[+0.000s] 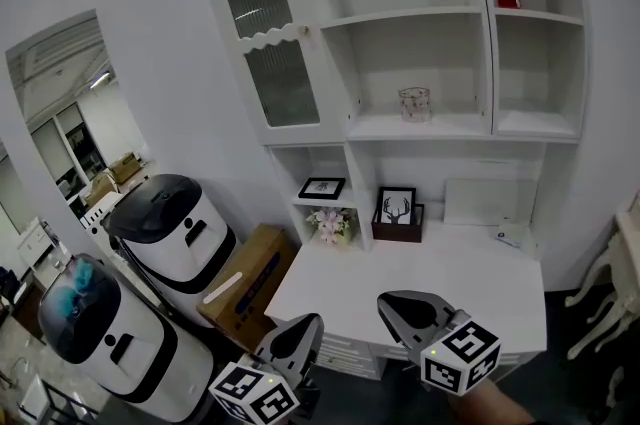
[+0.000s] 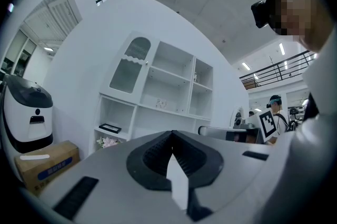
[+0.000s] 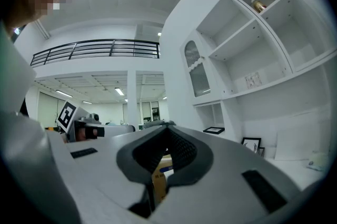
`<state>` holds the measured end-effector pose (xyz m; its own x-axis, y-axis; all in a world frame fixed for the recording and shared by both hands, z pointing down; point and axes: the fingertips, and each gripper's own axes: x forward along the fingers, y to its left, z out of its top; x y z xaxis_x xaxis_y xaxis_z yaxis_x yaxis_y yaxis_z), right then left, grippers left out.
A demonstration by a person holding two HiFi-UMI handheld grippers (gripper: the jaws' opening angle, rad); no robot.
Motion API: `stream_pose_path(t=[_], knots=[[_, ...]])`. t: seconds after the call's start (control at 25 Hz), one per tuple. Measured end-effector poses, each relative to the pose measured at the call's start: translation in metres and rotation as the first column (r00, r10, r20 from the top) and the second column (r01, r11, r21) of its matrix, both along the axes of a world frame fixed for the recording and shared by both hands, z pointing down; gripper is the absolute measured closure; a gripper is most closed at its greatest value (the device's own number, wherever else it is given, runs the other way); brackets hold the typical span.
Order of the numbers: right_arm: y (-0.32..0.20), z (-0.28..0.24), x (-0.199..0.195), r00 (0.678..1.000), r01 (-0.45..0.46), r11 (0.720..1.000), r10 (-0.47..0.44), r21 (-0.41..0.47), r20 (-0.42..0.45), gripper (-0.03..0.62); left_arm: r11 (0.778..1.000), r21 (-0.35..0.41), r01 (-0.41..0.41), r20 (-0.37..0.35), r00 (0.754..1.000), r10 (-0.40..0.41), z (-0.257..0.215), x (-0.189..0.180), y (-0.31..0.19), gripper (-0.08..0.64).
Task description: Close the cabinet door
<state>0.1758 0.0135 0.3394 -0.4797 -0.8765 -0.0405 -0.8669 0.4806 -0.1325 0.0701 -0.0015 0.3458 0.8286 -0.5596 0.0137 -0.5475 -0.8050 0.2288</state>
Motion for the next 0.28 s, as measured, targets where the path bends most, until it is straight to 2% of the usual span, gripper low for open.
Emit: stream_pose_path(t=[0.28], knots=[[0.013, -0.001, -0.001, 1.0, 0.008, 1.0, -0.008, -0.004, 0.014, 0.588, 1.0, 0.0, 0.019, 0.002, 1.0, -0.019, -0.001, -0.005, 0.016, 0.554]])
